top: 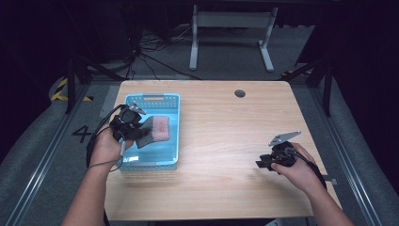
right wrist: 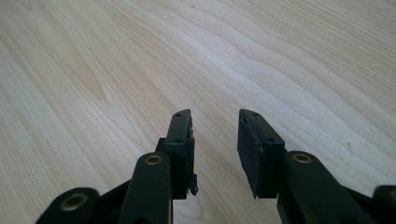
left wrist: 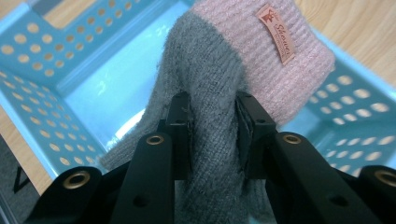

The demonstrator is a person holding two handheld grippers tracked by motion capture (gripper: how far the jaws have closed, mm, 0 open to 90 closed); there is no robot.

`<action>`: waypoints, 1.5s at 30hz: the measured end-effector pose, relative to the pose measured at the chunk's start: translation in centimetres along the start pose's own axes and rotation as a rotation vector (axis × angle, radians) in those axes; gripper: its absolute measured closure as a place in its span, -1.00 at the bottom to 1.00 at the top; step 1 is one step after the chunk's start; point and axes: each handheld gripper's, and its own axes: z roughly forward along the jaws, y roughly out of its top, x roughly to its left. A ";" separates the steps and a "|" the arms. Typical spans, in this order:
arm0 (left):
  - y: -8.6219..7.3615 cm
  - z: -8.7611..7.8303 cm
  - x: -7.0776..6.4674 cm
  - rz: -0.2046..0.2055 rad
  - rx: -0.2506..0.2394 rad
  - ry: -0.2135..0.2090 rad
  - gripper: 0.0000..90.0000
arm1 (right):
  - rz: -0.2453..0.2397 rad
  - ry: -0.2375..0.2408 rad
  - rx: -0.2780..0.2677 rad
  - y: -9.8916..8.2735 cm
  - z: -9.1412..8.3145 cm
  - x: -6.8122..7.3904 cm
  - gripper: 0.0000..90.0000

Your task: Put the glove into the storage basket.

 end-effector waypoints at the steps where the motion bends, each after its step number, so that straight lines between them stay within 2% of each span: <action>1: 0.0 0.0 0.0 0.000 0.000 0.000 0.56 | 0.000 0.000 0.000 0.0 0.0 0.0 0.47; 2: -0.4 0.7 0.4 -0.009 -0.005 -0.018 0.56 | 0.000 0.003 0.000 0.0 0.0 0.0 0.47; 5: -0.6 1.5 0.6 -0.013 -0.005 -0.028 0.56 | -0.001 0.002 0.000 -0.1 0.1 -0.1 0.47; 7: -0.7 2.5 0.9 -0.020 0.023 -0.032 0.56 | 0.000 0.005 0.004 -0.1 0.2 -0.2 0.47; 10: -0.8 3.1 1.3 -0.040 0.026 -0.053 0.55 | 0.000 0.004 0.004 0.0 0.3 -0.2 0.47; 13: -0.7 3.6 1.4 -0.043 0.047 -0.053 0.55 | 0.001 0.006 0.006 0.0 0.4 -0.1 0.47; 20: -0.1 5.4 1.6 -0.029 0.107 -0.067 0.54 | -0.004 0.006 0.005 0.0 0.4 0.0 0.46; 23: 0.0 5.7 1.7 -0.028 0.112 -0.077 0.54 | -0.002 0.003 0.001 -0.1 0.3 -0.1 0.46; 24: 0.0 6.1 1.9 -0.045 0.114 -0.099 0.53 | -0.003 0.003 0.001 -0.1 0.2 -0.1 0.46; 27: 0.2 6.5 2.2 -0.055 0.136 -0.111 0.52 | -0.005 0.006 -0.001 -0.2 0.0 0.0 0.45; 33: 0.3 6.9 2.1 -0.041 0.151 -0.104 0.47 | -0.009 0.005 -0.009 -0.1 -0.1 0.2 0.44; 37: 0.3 7.5 2.1 -0.031 0.185 -0.078 0.36 | -0.013 0.006 -0.007 -0.2 -0.1 0.1 0.44; 39: 0.2 7.6 2.1 -0.030 0.189 -0.070 0.23 | -0.018 0.009 -0.012 -0.1 -0.1 0.2 0.42; 41: 0.3 7.5 2.1 -0.036 0.183 -0.068 0.13 | -0.020 0.010 -0.013 -0.1 -0.1 0.3 0.42; 43: 0.3 7.2 2.1 -0.046 0.164 -0.066 0.07 | -0.019 0.010 -0.012 -0.1 -0.1 0.3 0.42; 44: 0.4 6.7 2.1 -0.053 0.139 -0.061 0.04 | -0.020 0.009 -0.012 -0.1 -0.1 0.3 0.42; 45: 0.4 6.7 2.1 -0.053 0.139 -0.061 0.03 | -0.020 0.009 -0.012 -0.1 -0.1 0.3 0.42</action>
